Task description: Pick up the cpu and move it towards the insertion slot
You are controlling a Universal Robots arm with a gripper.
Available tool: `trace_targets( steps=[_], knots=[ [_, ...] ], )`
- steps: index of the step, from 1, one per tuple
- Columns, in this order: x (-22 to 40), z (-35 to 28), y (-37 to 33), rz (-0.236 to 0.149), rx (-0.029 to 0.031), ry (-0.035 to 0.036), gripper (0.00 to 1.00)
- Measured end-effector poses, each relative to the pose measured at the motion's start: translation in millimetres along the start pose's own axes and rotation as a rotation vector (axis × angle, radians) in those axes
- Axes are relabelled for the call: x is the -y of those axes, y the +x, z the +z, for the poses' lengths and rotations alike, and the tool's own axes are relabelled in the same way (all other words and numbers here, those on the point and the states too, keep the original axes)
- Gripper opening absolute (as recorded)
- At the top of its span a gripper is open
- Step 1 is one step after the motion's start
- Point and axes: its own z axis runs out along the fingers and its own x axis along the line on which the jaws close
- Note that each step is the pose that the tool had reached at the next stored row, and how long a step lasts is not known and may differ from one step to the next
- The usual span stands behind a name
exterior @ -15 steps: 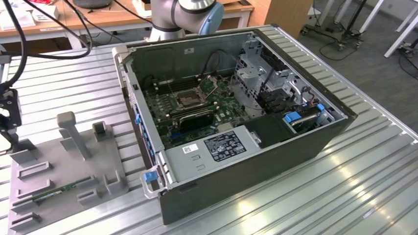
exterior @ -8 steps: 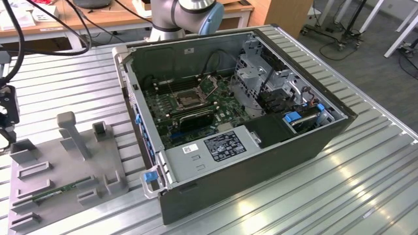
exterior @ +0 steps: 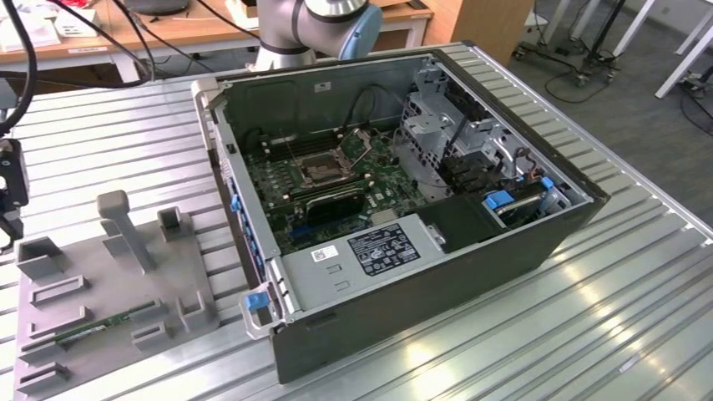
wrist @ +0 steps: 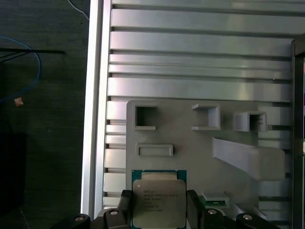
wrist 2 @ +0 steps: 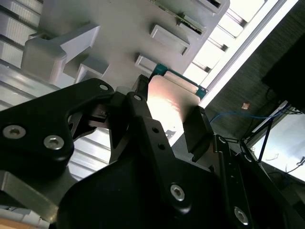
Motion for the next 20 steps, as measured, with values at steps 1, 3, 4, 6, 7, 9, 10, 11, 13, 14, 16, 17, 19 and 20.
trace_targets(
  steps=[1, 3, 4, 6, 7, 9, 10, 11, 13, 14, 16, 17, 19, 20],
  knots=[
    [0.0, -0.8, 0.0, 0.000, 0.0000, 0.0000, 0.54],
    [-0.1, -2.7, 0.0, 0.000, 0.0000, 0.0000, 0.54],
    [-0.1, -3.7, 0.0, 0.000, 0.0000, 0.0000, 0.54],
    [-0.2, -5.7, 0.0, 0.000, 0.0000, 0.0000, 0.54],
    [-0.2, -6.7, 0.0, 0.000, 0.0001, 0.0000, 0.54],
    [-0.3, -9.0, 0.0, 0.000, 0.0000, 0.0000, 0.54],
    [-0.3, -10.3, 0.0, 0.000, 0.0001, 0.0000, 0.54],
    [-0.4, -11.7, 0.0, 0.000, 0.0000, 0.0001, 0.54],
    [-0.4, -13.7, 0.1, 0.000, 0.0000, 0.0000, 0.54],
    [-0.5, -14.8, 0.0, 0.000, 0.0001, -0.0001, 0.54],
    [-0.6, -17.3, 0.0, 0.000, 0.0000, 0.0000, 0.54],
    [-0.6, -18.4, 0.1, 0.000, 0.0000, 0.0000, 0.54],
    [-0.7, -20.7, 0.0, 0.000, 0.0000, 0.0000, 0.54],
    [-0.7, -21.5, 0.1, 0.000, 0.0001, -0.0001, 0.54]
  ],
)
